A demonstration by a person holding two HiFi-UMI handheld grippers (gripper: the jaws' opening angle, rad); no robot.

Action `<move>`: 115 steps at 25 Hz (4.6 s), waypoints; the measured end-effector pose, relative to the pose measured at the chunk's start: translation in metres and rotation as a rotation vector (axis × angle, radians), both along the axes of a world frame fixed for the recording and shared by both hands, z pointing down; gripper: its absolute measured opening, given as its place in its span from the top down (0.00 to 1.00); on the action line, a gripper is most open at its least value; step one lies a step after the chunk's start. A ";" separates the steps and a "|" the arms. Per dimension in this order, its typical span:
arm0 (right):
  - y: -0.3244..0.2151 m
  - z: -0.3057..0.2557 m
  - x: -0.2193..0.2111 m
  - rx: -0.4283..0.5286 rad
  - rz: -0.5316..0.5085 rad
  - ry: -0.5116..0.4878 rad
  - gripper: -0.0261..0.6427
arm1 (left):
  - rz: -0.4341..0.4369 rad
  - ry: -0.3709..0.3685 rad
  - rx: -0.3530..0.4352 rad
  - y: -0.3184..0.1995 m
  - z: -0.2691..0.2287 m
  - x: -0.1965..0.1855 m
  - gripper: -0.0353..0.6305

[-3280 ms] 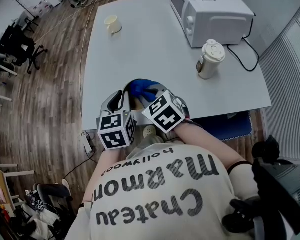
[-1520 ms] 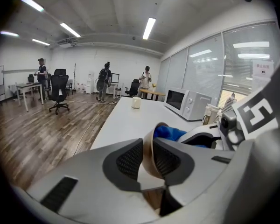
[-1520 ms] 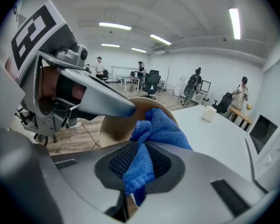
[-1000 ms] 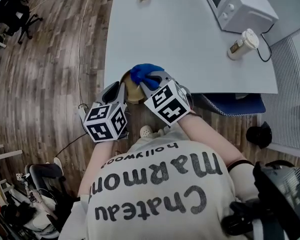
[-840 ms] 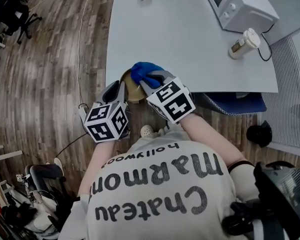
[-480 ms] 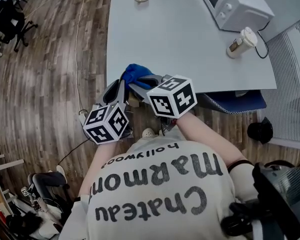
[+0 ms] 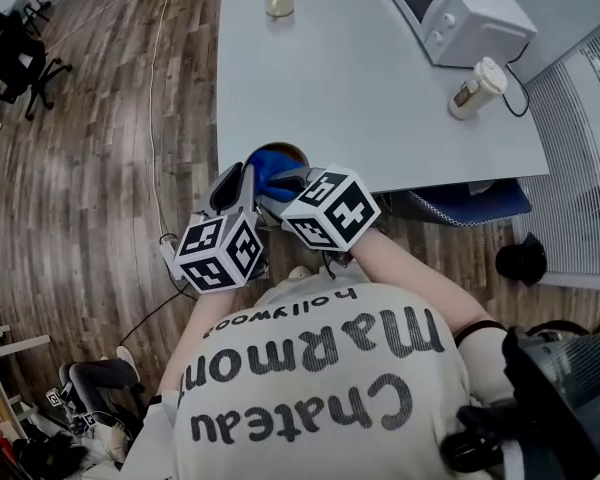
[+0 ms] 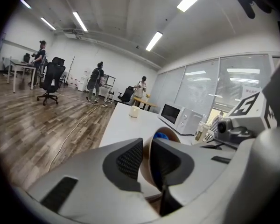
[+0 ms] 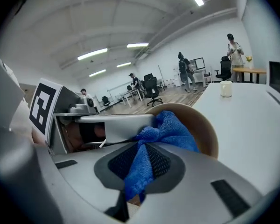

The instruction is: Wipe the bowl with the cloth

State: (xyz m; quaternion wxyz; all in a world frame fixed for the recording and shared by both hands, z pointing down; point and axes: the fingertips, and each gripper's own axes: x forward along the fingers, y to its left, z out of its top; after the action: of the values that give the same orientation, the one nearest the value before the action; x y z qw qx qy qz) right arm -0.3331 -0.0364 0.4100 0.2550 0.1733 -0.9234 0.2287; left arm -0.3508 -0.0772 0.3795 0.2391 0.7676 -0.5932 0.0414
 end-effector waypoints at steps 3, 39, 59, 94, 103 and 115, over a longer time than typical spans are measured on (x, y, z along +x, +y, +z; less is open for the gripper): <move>0.007 0.001 -0.004 -0.013 -0.018 -0.008 0.90 | -0.008 0.013 -0.007 0.004 0.002 -0.005 0.84; -0.013 0.037 0.095 0.234 0.021 0.356 0.90 | 0.097 0.045 -0.125 0.015 0.039 0.048 0.85; -0.189 0.014 0.260 0.039 0.330 0.040 0.90 | 0.176 -0.020 -0.296 -0.134 0.085 0.172 0.86; -0.221 -0.002 0.318 0.206 0.536 -0.292 0.90 | -0.048 0.100 -0.236 -0.144 0.092 0.158 0.66; -0.187 -0.040 0.317 0.283 0.652 -0.227 0.90 | 0.129 0.070 -0.070 -0.096 0.021 0.148 0.91; -0.052 -0.086 0.305 0.356 0.824 -0.135 0.90 | 0.155 0.131 0.035 0.010 -0.035 0.078 0.91</move>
State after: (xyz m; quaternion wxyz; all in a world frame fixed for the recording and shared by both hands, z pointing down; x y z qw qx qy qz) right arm -0.0283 -0.0887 0.3242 0.0483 0.5522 -0.8169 0.1596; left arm -0.2731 -0.0674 0.3450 0.2600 0.8164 -0.5156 -0.0006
